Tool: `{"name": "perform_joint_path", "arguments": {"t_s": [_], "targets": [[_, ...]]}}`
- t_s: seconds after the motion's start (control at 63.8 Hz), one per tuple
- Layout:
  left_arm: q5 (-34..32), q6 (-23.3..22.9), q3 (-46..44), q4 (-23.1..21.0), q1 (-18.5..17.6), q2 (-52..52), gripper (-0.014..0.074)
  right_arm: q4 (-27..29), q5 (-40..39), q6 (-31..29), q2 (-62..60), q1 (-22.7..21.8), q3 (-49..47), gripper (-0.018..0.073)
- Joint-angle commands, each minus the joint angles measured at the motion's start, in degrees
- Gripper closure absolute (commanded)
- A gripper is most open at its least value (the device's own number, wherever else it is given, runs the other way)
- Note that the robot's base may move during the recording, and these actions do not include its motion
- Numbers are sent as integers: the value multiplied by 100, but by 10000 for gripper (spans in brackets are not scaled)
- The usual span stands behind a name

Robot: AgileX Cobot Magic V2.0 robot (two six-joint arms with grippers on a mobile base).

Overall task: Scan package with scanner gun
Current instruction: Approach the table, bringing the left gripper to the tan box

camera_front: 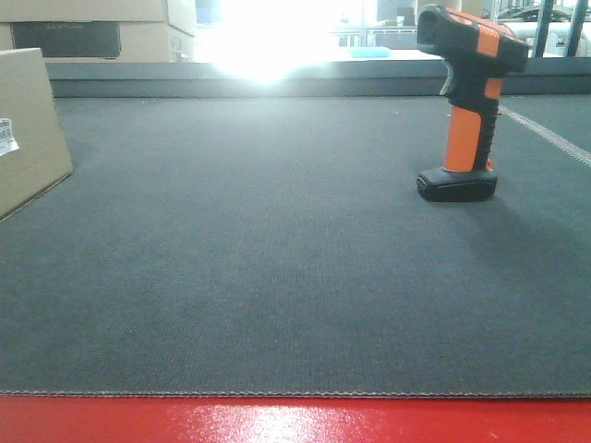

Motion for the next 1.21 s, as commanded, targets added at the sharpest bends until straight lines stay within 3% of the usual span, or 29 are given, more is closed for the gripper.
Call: {"name": "perform_joint_path", "arguments": {"t_s": [0.0, 0.941, 1.192], "targets": [[-104, -38, -16, -19, 4, -25, 707, -5, -128, -31, -20, 18, 3, 718], [-115, -38, -16, -19, 4, -25, 707, -5, -128, -31, -20, 18, 3, 718], [-861, -38, -16, -23, 4, -25, 707, -5, -416, -31, -20, 21, 3, 718]]}}
